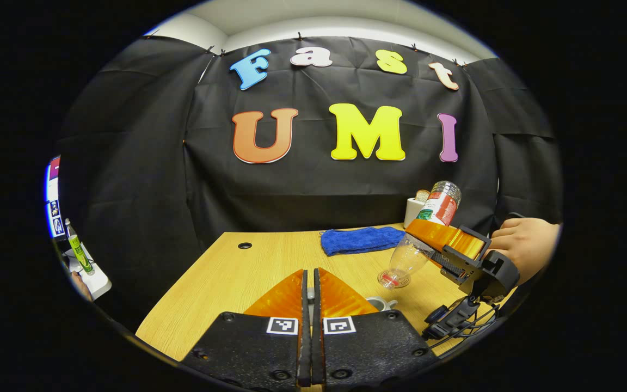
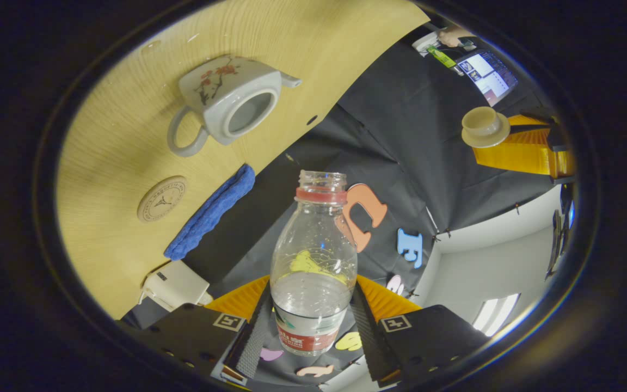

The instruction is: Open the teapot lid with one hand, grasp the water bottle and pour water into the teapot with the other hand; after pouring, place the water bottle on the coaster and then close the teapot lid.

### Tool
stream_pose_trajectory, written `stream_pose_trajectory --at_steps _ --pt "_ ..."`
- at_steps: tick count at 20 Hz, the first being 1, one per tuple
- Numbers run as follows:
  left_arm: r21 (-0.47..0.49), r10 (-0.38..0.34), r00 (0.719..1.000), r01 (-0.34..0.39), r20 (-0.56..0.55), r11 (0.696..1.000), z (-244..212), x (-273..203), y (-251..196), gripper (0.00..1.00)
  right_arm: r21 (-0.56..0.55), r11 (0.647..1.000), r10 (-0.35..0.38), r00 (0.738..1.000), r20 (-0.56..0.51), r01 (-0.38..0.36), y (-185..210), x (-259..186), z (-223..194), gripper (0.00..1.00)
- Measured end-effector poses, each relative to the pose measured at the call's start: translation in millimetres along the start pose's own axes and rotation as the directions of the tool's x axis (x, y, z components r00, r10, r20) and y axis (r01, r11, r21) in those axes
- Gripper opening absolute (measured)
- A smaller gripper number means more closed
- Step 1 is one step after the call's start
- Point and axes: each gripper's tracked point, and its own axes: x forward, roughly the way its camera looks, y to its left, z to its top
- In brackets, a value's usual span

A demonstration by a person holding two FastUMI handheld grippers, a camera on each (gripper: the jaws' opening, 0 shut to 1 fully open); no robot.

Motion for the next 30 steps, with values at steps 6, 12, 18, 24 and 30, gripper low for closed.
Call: stream_pose_trajectory --at_steps 6,12,18,24,30 --pt "-0.002 0.002 1.000 -0.002 -0.005 1.000 -1 1 2 0.03 0.007 1.000 -0.022 1.000 0.005 0.022 0 2 3 0.75" --pt "0.006 0.017 1.000 -0.016 -0.013 1.000 -5 5 5 0.03 0.213 0.976 0.045 0.999 -0.011 -0.041 34 1 1 0.75" --pt "-0.032 0.043 0.998 -0.045 -0.042 0.998 -16 11 23 0.03 0.567 0.813 0.173 0.985 -0.011 -0.136 51 -7 -5 0.77" --pt "-0.066 0.044 0.997 -0.048 -0.058 0.997 -22 17 29 0.03 0.844 0.500 0.272 0.961 0.059 -0.193 63 0 0 0.75" --pt "-0.064 0.036 0.998 -0.040 -0.053 0.997 -21 19 24 0.03 0.989 0.058 0.360 0.927 0.104 -0.133 81 24 -14 0.75"
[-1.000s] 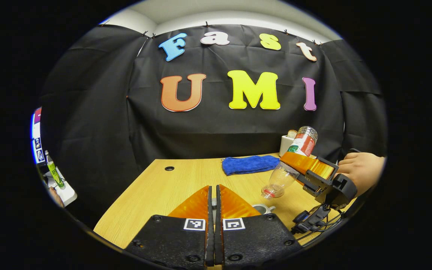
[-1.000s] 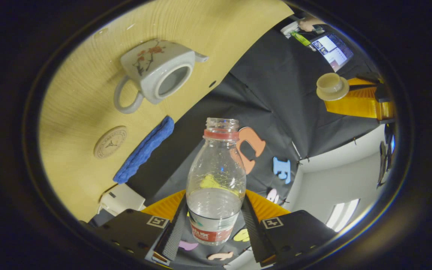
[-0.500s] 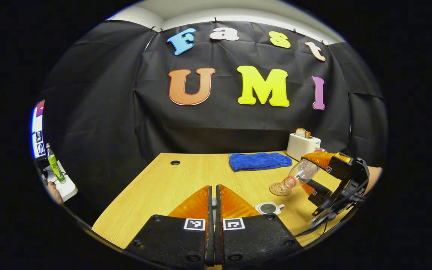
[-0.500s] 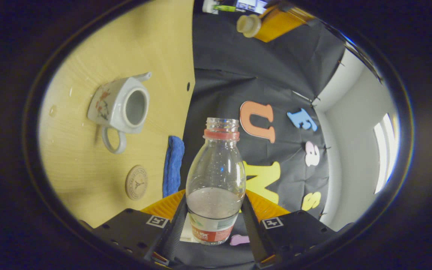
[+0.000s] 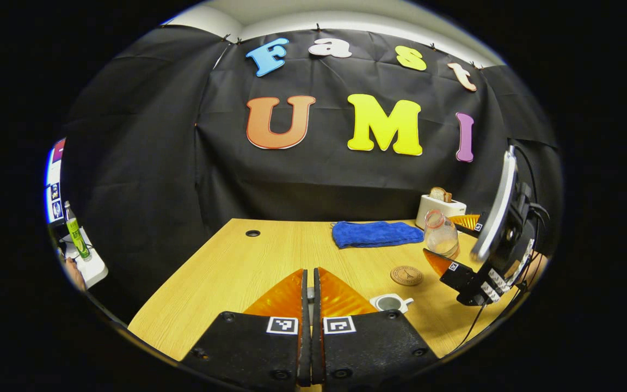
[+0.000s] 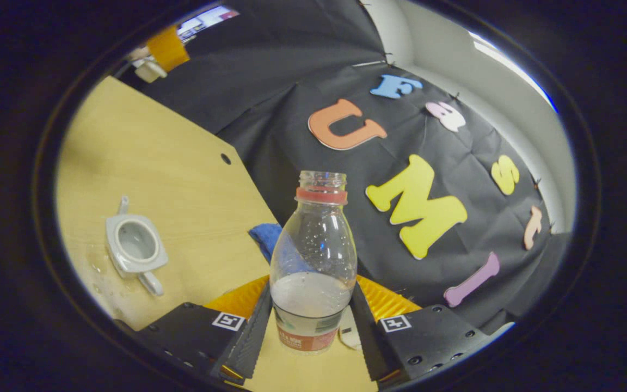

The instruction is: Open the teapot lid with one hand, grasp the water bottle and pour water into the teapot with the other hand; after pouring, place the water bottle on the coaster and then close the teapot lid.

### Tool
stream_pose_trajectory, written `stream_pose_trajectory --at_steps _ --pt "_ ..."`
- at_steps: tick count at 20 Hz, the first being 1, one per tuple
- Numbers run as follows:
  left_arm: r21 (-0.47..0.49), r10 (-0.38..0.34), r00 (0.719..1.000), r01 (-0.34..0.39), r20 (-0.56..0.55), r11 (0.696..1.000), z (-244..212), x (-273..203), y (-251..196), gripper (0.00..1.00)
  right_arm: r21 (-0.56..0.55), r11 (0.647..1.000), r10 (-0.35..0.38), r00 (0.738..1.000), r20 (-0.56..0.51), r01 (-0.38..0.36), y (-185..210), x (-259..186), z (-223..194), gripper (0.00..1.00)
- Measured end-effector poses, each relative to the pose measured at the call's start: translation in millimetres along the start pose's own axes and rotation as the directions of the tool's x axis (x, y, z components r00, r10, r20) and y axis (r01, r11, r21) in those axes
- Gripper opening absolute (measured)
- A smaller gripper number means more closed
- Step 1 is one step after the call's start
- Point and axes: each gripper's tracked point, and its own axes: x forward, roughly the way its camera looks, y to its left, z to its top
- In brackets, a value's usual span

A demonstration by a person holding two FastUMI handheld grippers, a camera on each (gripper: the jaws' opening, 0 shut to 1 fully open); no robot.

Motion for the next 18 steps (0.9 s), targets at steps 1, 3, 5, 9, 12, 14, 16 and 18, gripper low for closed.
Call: stream_pose_trajectory --at_steps 1,3,5,9,12,14,16,18 --pt "0.000 -0.002 1.000 0.002 0.000 1.000 0 0 -1 0.03 0.083 0.997 0.011 1.000 -0.006 -0.010 -4 3 -1 0.75" --pt "0.003 -0.006 1.000 0.006 0.002 1.000 1 -1 -3 0.03 0.266 0.962 0.065 0.998 -0.001 -0.062 -1 9 -2 0.75" --pt "0.007 -0.005 1.000 0.005 0.002 1.000 1 0 -2 0.03 0.402 0.910 0.108 0.994 0.009 -0.103 9 17 -2 0.77" --pt "0.008 0.011 1.000 -0.011 -0.007 1.000 -3 2 2 0.03 0.566 0.816 0.119 0.992 0.031 -0.116 9 37 -4 0.77" --pt "0.006 0.017 1.000 -0.017 -0.010 1.000 -4 3 4 0.03 0.627 0.773 0.128 0.992 -0.001 -0.099 17 43 -17 0.75" --pt "0.011 0.020 1.000 -0.020 -0.014 1.000 -6 4 4 0.03 0.641 0.761 0.133 0.991 -0.002 -0.100 19 50 -22 0.77" --pt "0.011 0.023 1.000 -0.023 -0.019 1.000 -7 5 3 0.03 0.646 0.758 0.130 0.991 -0.014 -0.090 19 56 -29 0.77" --pt "0.015 0.021 1.000 -0.021 -0.019 1.000 -7 7 1 0.03 0.649 0.755 0.130 0.991 -0.009 -0.093 18 59 -32 0.76"
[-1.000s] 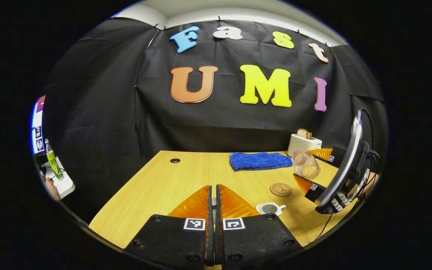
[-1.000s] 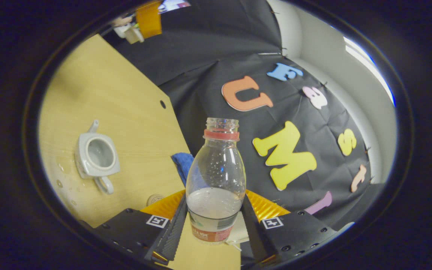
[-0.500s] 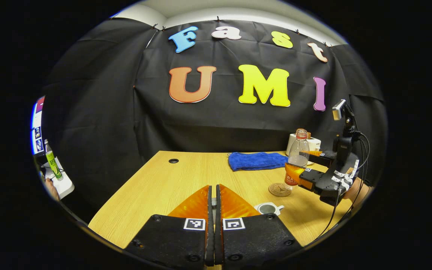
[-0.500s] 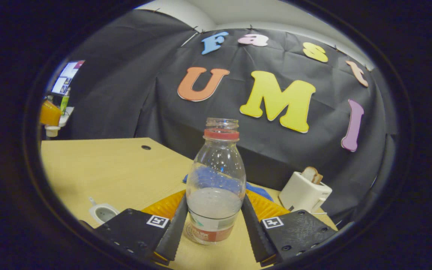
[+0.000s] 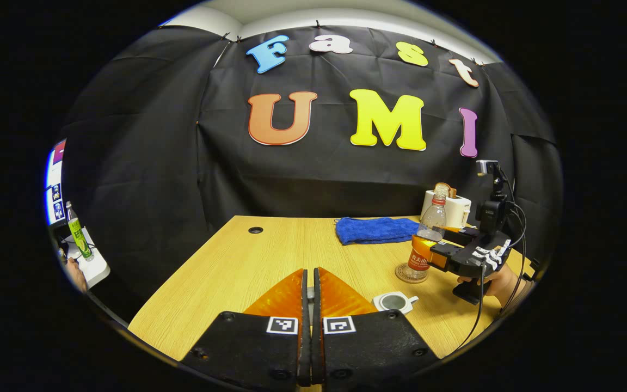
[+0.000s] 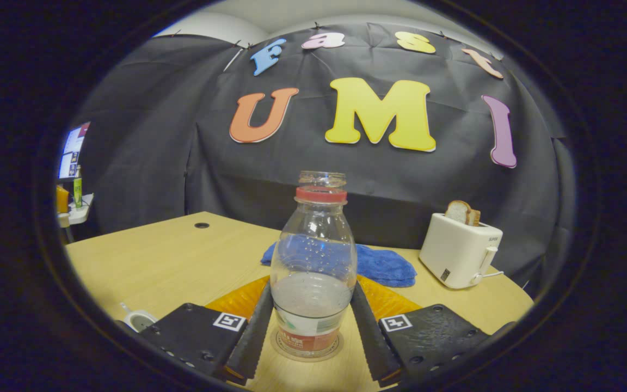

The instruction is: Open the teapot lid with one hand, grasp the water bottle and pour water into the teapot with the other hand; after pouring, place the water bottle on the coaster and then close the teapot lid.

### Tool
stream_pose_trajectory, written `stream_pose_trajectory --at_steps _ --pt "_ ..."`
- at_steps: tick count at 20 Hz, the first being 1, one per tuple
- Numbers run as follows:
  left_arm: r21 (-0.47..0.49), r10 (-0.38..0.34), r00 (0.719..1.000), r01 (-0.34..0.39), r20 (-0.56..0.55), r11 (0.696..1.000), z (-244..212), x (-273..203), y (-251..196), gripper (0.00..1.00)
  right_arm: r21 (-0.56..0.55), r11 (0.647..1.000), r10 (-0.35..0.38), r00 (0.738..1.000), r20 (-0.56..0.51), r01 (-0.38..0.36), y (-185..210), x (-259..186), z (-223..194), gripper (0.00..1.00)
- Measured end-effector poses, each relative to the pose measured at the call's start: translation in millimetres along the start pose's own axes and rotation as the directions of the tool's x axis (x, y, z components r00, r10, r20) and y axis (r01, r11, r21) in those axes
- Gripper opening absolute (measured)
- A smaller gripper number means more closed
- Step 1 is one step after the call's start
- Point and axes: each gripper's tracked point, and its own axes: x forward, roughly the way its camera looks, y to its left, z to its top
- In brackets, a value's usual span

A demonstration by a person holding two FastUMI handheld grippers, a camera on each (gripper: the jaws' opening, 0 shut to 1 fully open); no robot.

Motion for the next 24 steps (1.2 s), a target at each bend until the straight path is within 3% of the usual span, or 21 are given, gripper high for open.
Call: stream_pose_trajectory --at_steps 6,8,9,13,16,20,24 --pt "0.017 0.003 1.000 -0.003 -0.016 1.000 -5 4 -4 0.03 -0.017 1.000 0.007 1.000 0.001 -0.007 -2 -1 -2 0.80" --pt "0.031 0.005 1.000 -0.005 -0.017 0.999 -5 5 -7 0.03 -0.026 1.000 -0.003 1.000 0.008 0.003 -5 -3 -1 0.95" --pt "0.037 0.004 1.000 -0.003 -0.016 0.999 -5 5 -8 0.03 -0.020 1.000 -0.005 1.000 0.011 0.005 -8 -5 0 0.97" --pt "0.053 -0.012 1.000 0.013 -0.018 0.999 -6 7 -18 0.03 0.012 0.999 0.032 0.998 0.046 -0.033 -6 -16 11 0.98" --pt "0.062 -0.091 0.996 0.089 0.022 0.994 0 12 -41 0.03 0.040 0.996 0.077 0.993 0.087 -0.080 -4 -36 20 0.95" --pt "0.048 -0.221 0.975 0.221 -0.007 0.974 -23 31 -85 0.03 0.037 0.997 0.063 0.982 0.178 -0.070 -16 -65 35 0.95" --pt "0.067 -0.235 0.970 0.239 -0.063 0.969 -47 50 -109 0.03 0.044 0.998 0.031 0.981 0.190 -0.040 -33 -79 26 0.97"
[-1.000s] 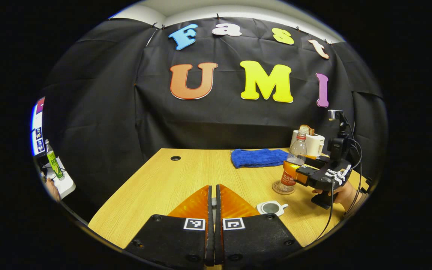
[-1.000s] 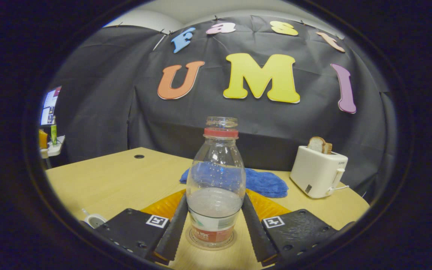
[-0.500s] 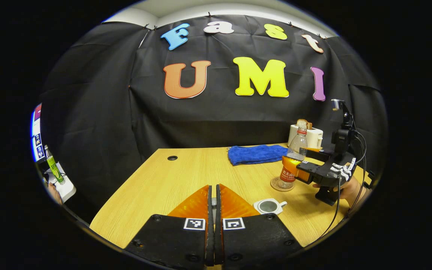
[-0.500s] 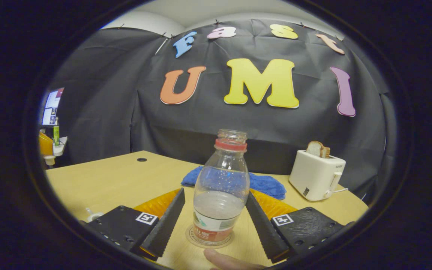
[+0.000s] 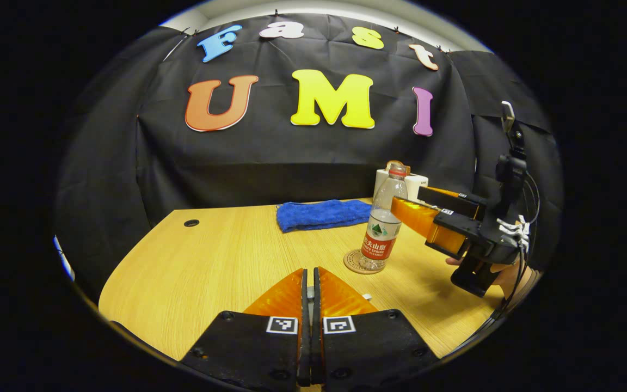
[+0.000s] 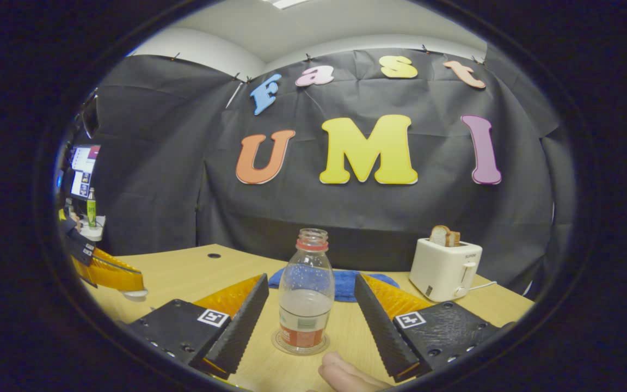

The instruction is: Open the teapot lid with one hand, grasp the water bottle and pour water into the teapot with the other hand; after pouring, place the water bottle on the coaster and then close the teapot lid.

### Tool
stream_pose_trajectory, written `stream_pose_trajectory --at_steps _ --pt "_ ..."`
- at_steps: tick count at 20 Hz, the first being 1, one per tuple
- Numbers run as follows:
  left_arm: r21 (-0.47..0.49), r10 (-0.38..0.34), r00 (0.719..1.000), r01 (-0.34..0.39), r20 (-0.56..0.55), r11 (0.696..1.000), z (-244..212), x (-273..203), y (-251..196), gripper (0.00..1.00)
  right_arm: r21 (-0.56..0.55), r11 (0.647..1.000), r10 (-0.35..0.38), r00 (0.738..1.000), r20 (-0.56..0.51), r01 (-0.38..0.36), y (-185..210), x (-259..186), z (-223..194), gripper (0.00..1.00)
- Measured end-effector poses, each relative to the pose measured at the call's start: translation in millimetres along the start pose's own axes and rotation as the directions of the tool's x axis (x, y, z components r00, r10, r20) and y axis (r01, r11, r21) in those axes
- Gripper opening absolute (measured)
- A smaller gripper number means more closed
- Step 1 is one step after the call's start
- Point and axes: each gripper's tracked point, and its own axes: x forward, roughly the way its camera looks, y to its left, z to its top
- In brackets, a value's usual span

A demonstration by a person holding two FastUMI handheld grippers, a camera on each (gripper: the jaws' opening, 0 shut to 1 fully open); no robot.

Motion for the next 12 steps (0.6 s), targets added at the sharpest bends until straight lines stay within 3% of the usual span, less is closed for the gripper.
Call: stream_pose_trajectory --at_steps 5,8,12 --pt "-0.037 -0.052 0.998 0.053 0.034 0.998 -11 26 -37 0.04 0.026 0.998 -0.053 0.998 0.034 0.052 -30 -30 -6 0.97" --pt "0.003 -0.045 0.998 0.045 0.044 0.999 -12 30 -42 0.03 0.067 0.995 -0.077 0.995 0.065 0.073 -42 -46 1 0.95" --pt "-0.043 -0.008 0.997 0.011 0.077 0.999 -15 33 -28 0.03 0.059 0.995 -0.090 0.992 0.091 0.085 -51 -58 4 0.95"
